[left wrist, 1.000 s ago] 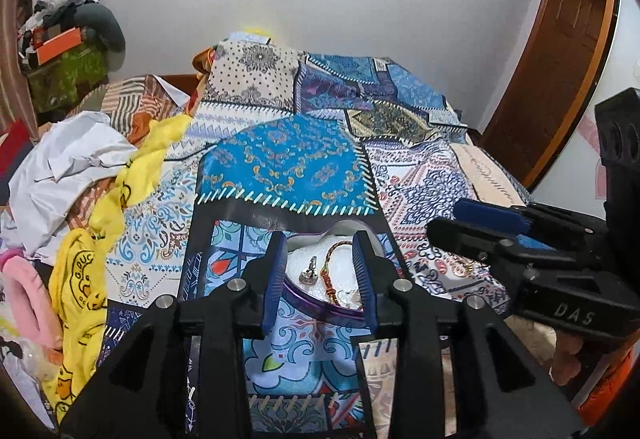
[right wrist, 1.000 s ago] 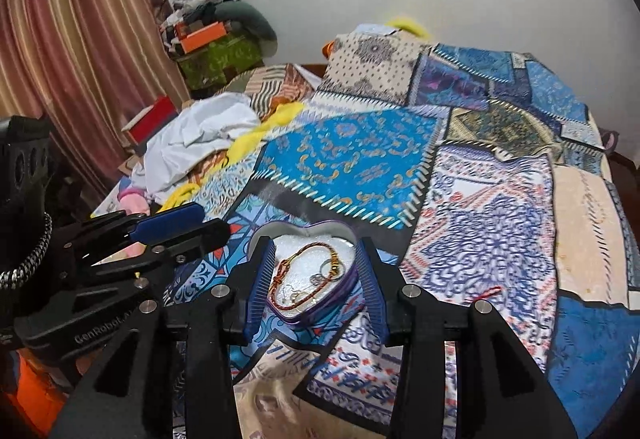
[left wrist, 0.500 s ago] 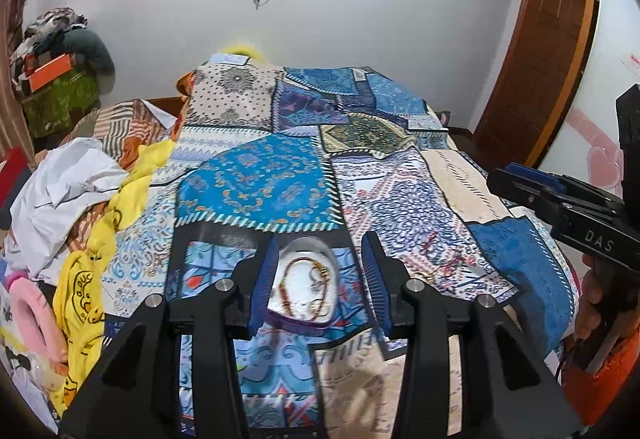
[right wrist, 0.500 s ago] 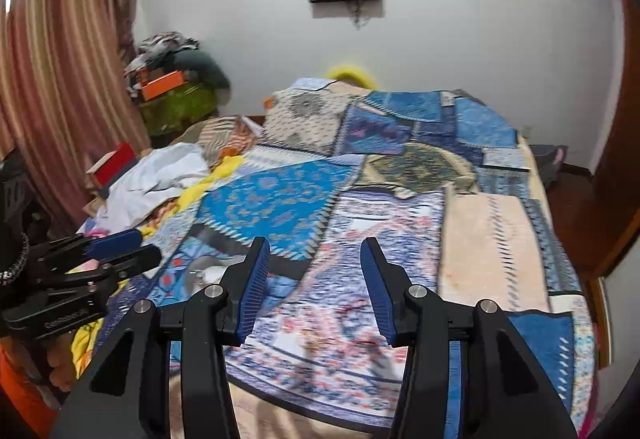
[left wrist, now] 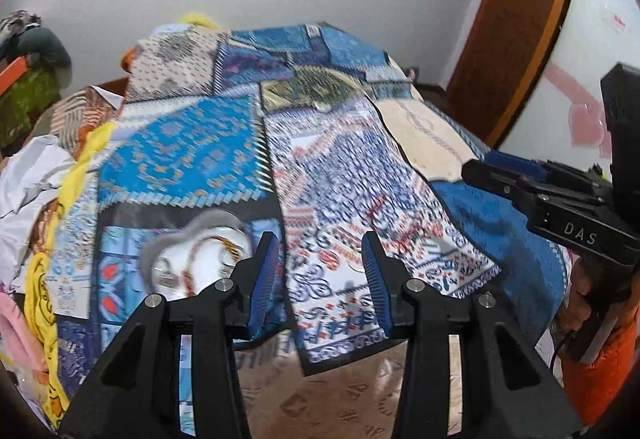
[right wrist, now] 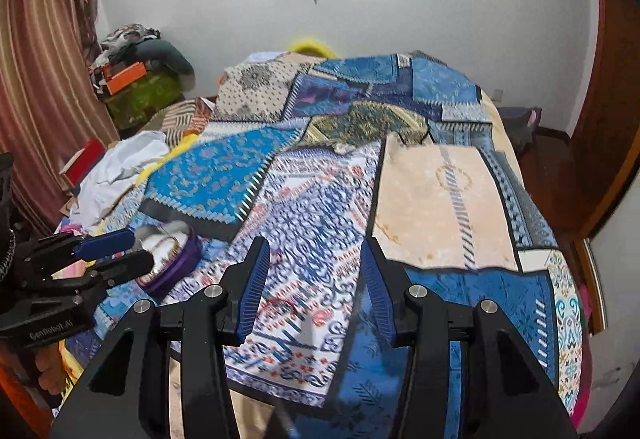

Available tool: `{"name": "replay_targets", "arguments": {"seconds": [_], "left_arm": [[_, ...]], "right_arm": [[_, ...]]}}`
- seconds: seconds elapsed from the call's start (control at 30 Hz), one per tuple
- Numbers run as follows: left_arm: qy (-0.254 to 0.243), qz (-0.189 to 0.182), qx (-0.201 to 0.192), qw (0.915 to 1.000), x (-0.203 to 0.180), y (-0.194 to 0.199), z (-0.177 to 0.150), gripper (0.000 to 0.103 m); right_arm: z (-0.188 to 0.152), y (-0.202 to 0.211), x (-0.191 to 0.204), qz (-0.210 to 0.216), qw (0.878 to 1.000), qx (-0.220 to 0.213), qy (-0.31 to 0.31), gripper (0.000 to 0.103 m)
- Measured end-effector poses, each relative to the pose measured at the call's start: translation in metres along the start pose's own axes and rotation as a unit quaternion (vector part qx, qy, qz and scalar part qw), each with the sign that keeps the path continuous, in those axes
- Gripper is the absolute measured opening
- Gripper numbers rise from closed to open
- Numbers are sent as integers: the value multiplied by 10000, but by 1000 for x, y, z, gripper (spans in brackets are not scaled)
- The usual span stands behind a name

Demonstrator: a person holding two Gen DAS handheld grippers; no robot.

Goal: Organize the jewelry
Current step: 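Move the left gripper back over the remaining gold ring and red cord, then grasp the gold ring with the left gripper while the right gripper grasps the red cord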

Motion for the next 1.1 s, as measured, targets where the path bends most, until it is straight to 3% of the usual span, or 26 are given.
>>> {"name": "replay_targets", "arguments": {"seconds": [0.4,0.67,0.9,1.1], "left_arm": [[-110,-194,606,9979,-18,-46,-26,42],[-30,-265,557,9981,-20,-55,-28,41],[16,-208,480,9986,-14,-59,-24,25],[13,-316,455,9985,-12,-59,-24,25]], "right_arm": [[-24,-16,-8,152,9993,335,-7,44],[-30,-27,3,431,9981,440,13,44],[-29,-39,11,537,9970,542,127,44],[-33,-50,21,579,9956,666,311,44]]}}
Point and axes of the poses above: each gripper's, at about its wrist camera, not at the fingertips, and y roughly against the way its jaws point, x to its left, z to its top, the point moved 6 cm from there along -y, roughly the way its jaws point, and after that the axes turned 13 degrees about y, right-handed, at the moved point
